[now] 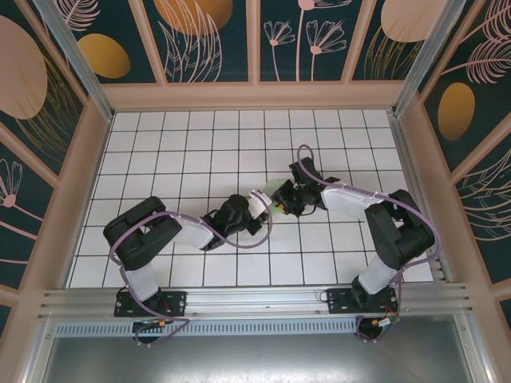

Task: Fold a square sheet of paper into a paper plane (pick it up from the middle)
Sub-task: Fourth fold the wing at the center of the table.

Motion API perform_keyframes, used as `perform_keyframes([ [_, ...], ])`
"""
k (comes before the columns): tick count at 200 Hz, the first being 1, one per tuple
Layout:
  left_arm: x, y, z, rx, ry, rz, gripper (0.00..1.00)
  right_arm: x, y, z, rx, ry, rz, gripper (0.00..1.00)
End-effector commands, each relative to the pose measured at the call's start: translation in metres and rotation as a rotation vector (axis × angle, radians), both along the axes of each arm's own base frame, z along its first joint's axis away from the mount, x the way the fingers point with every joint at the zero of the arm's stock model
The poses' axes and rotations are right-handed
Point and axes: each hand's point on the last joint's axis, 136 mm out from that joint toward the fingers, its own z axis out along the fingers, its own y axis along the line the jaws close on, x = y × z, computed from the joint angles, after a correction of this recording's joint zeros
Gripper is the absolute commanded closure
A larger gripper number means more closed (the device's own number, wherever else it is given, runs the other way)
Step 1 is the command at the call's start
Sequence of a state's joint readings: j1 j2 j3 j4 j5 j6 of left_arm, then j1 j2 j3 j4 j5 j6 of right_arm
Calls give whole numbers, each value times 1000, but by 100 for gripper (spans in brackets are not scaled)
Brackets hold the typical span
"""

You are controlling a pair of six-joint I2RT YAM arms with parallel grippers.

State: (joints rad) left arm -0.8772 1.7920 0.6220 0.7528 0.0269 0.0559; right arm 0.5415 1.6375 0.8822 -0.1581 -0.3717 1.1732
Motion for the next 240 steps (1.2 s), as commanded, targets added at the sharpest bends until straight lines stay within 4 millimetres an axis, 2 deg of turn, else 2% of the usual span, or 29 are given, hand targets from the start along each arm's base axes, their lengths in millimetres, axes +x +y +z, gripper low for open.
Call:
perform_keyframes([
  [1, -9, -3, 0, -37, 15, -32, 84, 8, -3, 14, 15, -21, 8, 78],
  [29, -13, -4, 0, -61, 26, -44, 83, 8, -2, 16, 20, -21, 17, 88],
  [43, -14, -5, 1, -69, 29, -48, 78, 7, -1, 17, 27, -21, 22, 93],
  [63, -11, -6, 1, -71, 24, -41, 69, 7, 0, 18, 33, -21, 26, 95],
  [105, -8, -8, -2, -57, 22, -37, 73, 6, 0, 20, 37, -20, 27, 95],
  [126, -7, -6, -2, -58, 22, -27, 80, 7, -1, 21, 35, -26, 26, 89],
  [160, -7, -9, 3, -96, 51, -11, 86, 16, -9, 29, 8, -92, 39, 61],
  [181, -9, -11, 11, -161, 102, 6, 88, 25, -21, 41, -26, -192, 45, 51],
  [210, -11, -12, 21, -266, 205, 64, 89, 32, -33, 64, -5, -351, 65, 46],
  [240, -14, -17, 30, -392, 340, 108, 90, 26, -37, 72, 10, -453, 122, 44],
])
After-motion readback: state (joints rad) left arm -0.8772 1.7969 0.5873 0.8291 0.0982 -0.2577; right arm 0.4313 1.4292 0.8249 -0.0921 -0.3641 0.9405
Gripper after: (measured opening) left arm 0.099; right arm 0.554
